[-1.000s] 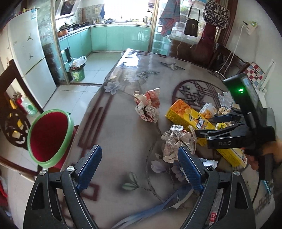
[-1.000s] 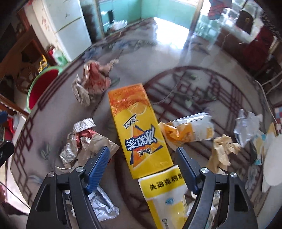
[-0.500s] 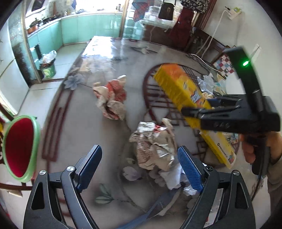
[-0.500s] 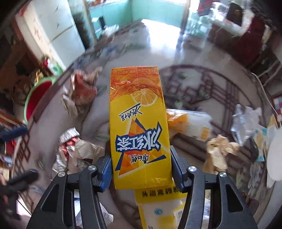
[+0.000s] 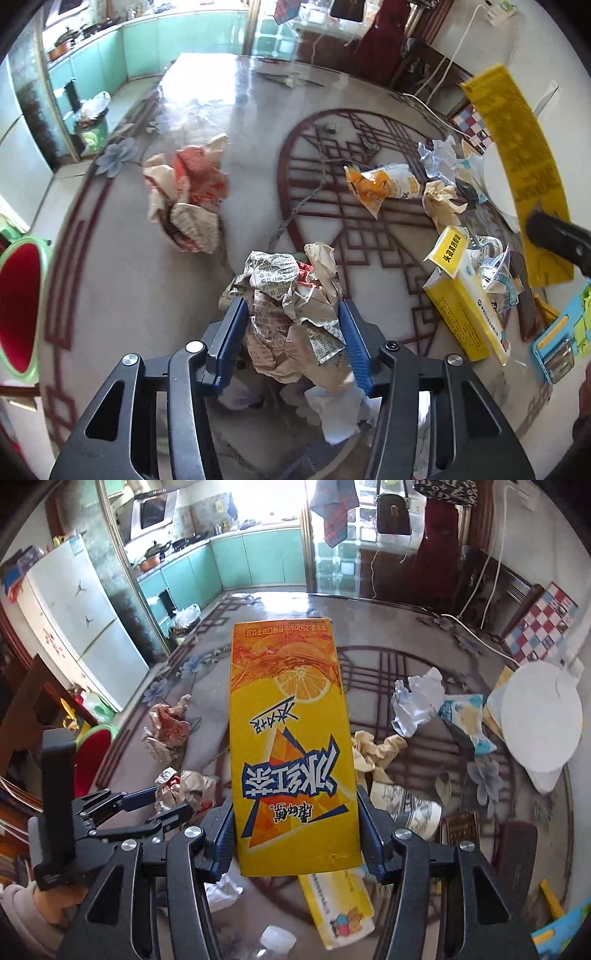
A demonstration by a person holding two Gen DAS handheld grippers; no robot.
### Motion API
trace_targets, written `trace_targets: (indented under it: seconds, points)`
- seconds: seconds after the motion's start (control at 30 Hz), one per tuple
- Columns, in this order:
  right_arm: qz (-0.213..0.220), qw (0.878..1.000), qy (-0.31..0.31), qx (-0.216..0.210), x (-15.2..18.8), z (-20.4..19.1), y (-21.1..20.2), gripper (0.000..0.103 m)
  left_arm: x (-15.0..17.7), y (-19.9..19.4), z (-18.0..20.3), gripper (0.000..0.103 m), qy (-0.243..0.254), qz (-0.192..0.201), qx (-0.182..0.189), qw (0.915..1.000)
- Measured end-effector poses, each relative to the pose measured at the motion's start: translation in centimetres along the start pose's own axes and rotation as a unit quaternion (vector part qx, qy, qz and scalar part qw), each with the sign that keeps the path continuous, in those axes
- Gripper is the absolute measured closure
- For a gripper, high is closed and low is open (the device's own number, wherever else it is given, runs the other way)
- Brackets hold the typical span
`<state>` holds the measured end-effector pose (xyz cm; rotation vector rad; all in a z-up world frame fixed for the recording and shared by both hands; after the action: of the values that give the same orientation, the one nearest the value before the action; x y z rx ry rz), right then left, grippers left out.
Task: Collect trash
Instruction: 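Grasp the crumpled newspaper wad with the left tool while the right tool grasps the yellow iced-tea carton, then carry both items over the red bucket and open both tools to drop them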
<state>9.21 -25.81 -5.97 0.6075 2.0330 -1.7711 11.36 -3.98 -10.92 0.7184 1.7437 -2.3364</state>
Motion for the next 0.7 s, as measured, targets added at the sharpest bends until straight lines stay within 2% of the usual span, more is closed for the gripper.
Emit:
trace_targets:
  seconds: [0.17, 0.33, 0.53, 0.7]
  points:
    - [0.019, 0.999, -0.016, -0.032, 2.1, -3.1, -2.6, 0.048, 1.6, -5.0, -2.1, 0.056, -0.045, 0.047, -0.04, 0.9971]
    - [0.022, 0.994, -0.042, -0.097, 3.6, -8.1, -5.2, 0.048, 3.9, -10.6, -5.6, 0.056, -0.094, 0.084, -0.104, 0.9866]
    - [0.02, 0.984, -0.065, -0.163, 3.8, -15.4, -5.9, 0.048, 5.7, -16.4, -12.5, 0.056, -0.153, 0.124, -0.175, 0.9646]
    - [0.011, 0.975, -0.085, -0.204, 2.1, -23.5, -3.3, 0.048, 5.4, -17.3, -18.8, 0.056, -0.192, 0.138, -0.203, 0.9503]
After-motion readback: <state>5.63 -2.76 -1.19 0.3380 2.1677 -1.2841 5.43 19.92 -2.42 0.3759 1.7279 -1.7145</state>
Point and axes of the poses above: each gripper's, at about its wrist camera, not at the fingertips, and y roughly the way its jaws point, z to its right, x to its underside, the point moved 3 cm from there along y, roughly the way its jaws point, and after that the axes turned 1 degree about -y, right-handed, at the moved point
